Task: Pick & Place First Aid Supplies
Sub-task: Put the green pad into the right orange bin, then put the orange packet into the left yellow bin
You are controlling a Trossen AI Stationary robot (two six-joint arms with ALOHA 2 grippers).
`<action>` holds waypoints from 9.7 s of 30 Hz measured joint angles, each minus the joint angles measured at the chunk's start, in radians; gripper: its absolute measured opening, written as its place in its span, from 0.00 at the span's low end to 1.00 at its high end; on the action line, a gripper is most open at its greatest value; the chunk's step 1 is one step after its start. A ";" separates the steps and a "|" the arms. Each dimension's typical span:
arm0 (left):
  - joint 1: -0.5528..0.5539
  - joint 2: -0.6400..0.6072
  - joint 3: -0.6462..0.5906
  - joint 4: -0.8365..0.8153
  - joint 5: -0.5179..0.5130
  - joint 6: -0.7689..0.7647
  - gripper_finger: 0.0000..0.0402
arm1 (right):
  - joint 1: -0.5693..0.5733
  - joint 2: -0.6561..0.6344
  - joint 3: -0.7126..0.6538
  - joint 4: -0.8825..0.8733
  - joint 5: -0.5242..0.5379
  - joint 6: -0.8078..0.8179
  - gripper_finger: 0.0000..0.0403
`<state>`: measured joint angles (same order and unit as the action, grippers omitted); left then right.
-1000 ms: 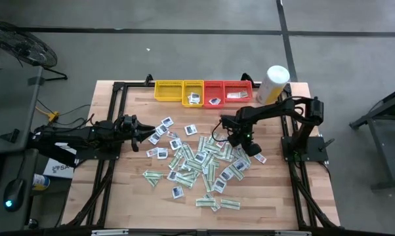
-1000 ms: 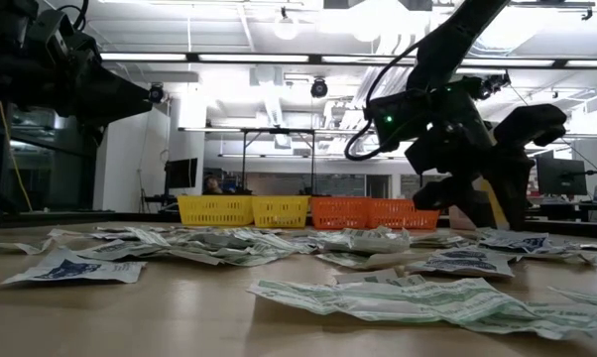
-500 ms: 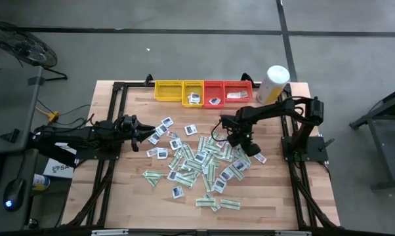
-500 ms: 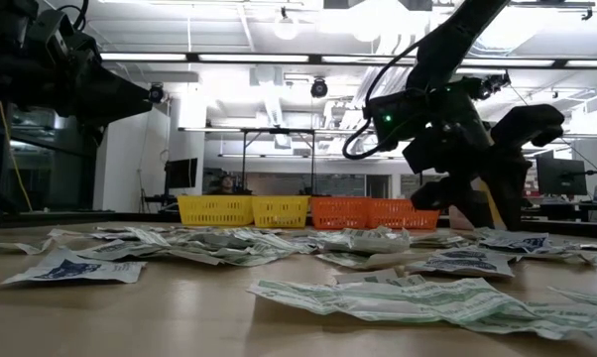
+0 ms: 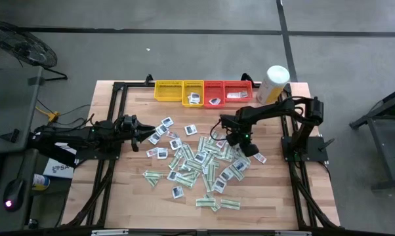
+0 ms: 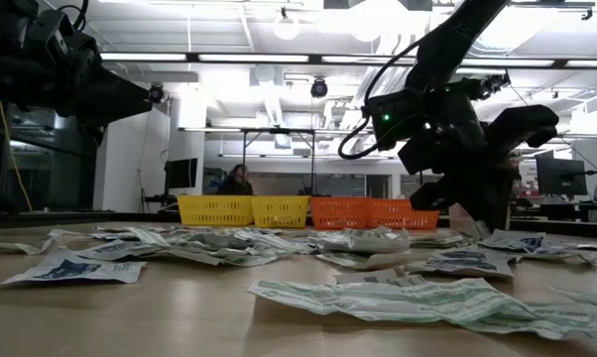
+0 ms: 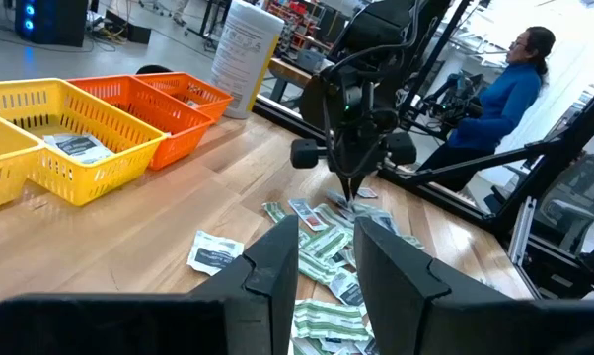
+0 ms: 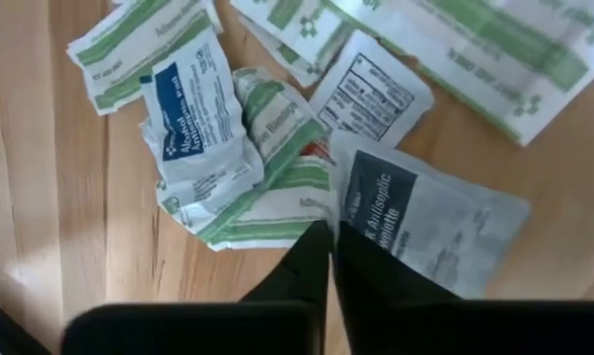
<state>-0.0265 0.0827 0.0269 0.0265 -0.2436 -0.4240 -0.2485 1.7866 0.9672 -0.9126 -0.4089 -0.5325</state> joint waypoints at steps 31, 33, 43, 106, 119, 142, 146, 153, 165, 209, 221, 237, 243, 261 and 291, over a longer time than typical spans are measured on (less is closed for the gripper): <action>0.000 0.000 0.000 0.000 0.000 0.000 0.25 | -0.218 -0.403 0.000 0.068 0.218 0.595 0.00; 0.000 0.000 0.000 0.000 0.000 0.000 0.25 | -0.244 -0.403 0.000 0.097 0.254 0.649 0.00; 0.000 0.000 0.000 0.000 0.000 0.000 0.25 | -0.352 -0.403 0.000 0.284 0.519 0.945 0.00; 0.000 0.000 0.000 0.000 0.000 0.000 0.25 | -0.193 -0.462 0.000 0.255 0.400 0.666 0.41; 0.000 0.000 0.000 0.000 0.000 0.000 0.25 | 0.081 -0.459 0.000 -0.204 0.431 1.312 0.41; 0.000 0.000 0.000 0.000 0.000 0.000 0.25 | 0.302 -0.458 -0.306 -0.001 0.311 1.943 0.41; 0.000 0.000 0.000 0.000 0.000 0.000 0.25 | 0.291 -0.458 -0.338 0.066 0.329 1.944 0.41; 0.000 0.000 0.000 0.000 0.000 0.000 0.25 | 0.288 -0.456 -0.393 0.140 0.348 1.935 0.37; 0.000 0.000 0.000 0.000 0.000 0.000 0.25 | 0.288 -0.413 -0.432 0.203 0.340 1.870 0.24; 0.000 0.000 0.000 0.066 -0.024 -0.047 0.25 | 0.287 -0.479 -0.100 0.739 1.033 1.315 0.00; 0.000 0.166 0.008 0.377 -0.121 -0.006 0.25 | 0.164 -0.427 -0.098 1.242 0.963 0.950 0.00; 0.075 0.851 0.503 0.391 -0.233 0.150 0.48 | -0.043 -0.386 -0.098 1.544 0.560 0.836 0.00; 0.230 1.083 0.711 0.390 -0.016 0.109 0.53 | -0.072 -0.386 -0.097 1.606 0.469 0.781 0.00; 0.315 1.440 1.041 0.389 0.213 0.074 0.53 | -0.094 -0.386 -0.097 1.606 0.349 0.725 0.00; 0.315 1.440 1.041 0.350 0.106 0.049 0.00 | -0.163 -0.395 -0.097 1.590 0.251 0.812 0.17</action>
<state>0.2890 1.5230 1.0683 0.3763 -0.1374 -0.3748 -0.4119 1.3920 0.8707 0.6771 -0.1581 0.2793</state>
